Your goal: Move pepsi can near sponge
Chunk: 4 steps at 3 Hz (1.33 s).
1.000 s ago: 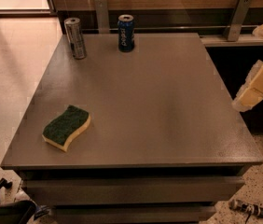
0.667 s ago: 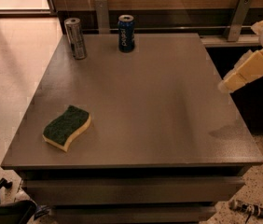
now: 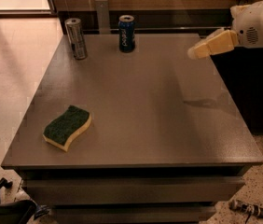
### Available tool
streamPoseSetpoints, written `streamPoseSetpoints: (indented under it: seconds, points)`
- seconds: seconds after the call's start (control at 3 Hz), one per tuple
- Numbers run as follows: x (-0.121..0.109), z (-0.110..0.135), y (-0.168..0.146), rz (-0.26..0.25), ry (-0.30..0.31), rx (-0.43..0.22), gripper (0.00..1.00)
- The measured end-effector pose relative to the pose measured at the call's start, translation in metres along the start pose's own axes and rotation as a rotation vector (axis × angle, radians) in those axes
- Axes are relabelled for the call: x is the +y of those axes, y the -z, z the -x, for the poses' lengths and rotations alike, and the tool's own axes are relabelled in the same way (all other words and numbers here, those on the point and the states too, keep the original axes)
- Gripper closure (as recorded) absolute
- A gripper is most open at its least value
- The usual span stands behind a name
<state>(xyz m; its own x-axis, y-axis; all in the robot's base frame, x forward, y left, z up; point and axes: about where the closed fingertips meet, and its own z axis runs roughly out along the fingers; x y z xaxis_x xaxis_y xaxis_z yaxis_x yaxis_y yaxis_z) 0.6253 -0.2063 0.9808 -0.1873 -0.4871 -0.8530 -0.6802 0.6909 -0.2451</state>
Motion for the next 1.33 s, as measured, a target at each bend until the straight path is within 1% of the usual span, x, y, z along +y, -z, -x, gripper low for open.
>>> streamPoseSetpoints:
  seconds: [0.33,0.67,1.0,1.33]
  points:
    - [-0.013,0.029,-0.031,-0.033,-0.039,-0.203,0.0]
    - [-0.022,0.059,-0.058,-0.034,-0.053,-0.361,0.0]
    - [-0.022,0.058,-0.058,-0.033,-0.053,-0.359,0.0]
    - [-0.024,0.058,-0.073,-0.017,-0.068,-0.36,0.0]
